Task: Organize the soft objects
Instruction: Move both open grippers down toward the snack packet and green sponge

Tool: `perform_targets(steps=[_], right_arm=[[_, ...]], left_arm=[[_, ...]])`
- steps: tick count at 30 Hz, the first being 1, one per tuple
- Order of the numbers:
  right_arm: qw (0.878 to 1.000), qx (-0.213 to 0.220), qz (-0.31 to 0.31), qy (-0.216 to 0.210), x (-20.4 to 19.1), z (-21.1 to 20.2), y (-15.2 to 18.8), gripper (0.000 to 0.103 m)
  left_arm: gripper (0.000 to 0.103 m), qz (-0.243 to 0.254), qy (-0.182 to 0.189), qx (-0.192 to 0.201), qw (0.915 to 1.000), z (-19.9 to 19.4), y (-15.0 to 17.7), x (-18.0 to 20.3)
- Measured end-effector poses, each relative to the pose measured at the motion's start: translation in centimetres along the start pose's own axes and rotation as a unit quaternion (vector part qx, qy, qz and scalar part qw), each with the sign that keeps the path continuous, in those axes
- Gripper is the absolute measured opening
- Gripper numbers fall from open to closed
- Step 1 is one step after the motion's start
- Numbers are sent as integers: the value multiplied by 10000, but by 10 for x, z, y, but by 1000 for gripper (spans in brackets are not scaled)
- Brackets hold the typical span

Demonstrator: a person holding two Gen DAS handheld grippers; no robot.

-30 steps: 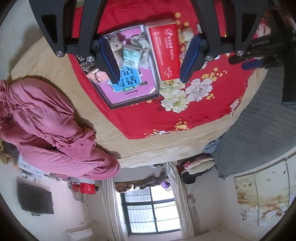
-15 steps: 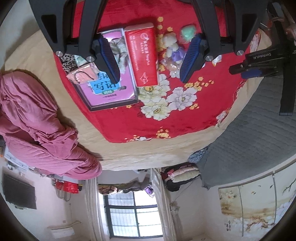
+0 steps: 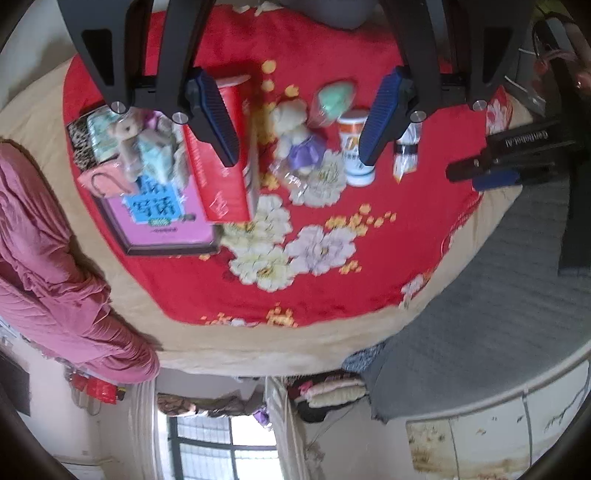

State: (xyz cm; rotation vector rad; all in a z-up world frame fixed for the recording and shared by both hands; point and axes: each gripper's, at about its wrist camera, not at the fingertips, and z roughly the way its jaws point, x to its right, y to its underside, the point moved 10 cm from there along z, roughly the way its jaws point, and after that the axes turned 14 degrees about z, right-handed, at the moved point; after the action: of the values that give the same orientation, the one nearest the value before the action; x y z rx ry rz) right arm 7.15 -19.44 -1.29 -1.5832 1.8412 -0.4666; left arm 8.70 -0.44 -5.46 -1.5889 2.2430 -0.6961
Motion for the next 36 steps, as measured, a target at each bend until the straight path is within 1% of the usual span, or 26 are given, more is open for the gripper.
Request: perform_targets(steps=[6,10,16,19,25,36], right_arm=[[9999,-59,-93,-45,-16,10,13,67],[9998,-169,-96,-45,-19,17,21,67],[9991,-415,40,13,-10,29,37,67],[9989,-459,-6,93,-7,33,43,67],[9980,-613,26,116,-3,45,53,67],[9952,-965,17,145,-3,75,74,67]], left_arm=[[58,-135,-6,-47,9999,3,10,-14],[58,-157,10,-95,9998,6,17,-18],[58,-113,98,-216,9997,17,25,-12],[58,-108,134,-289,9994,23,29,-8],[58,-72,165,-419,9990,37,34,-3],[58,-170,164,-713,9972,64,51,-9]])
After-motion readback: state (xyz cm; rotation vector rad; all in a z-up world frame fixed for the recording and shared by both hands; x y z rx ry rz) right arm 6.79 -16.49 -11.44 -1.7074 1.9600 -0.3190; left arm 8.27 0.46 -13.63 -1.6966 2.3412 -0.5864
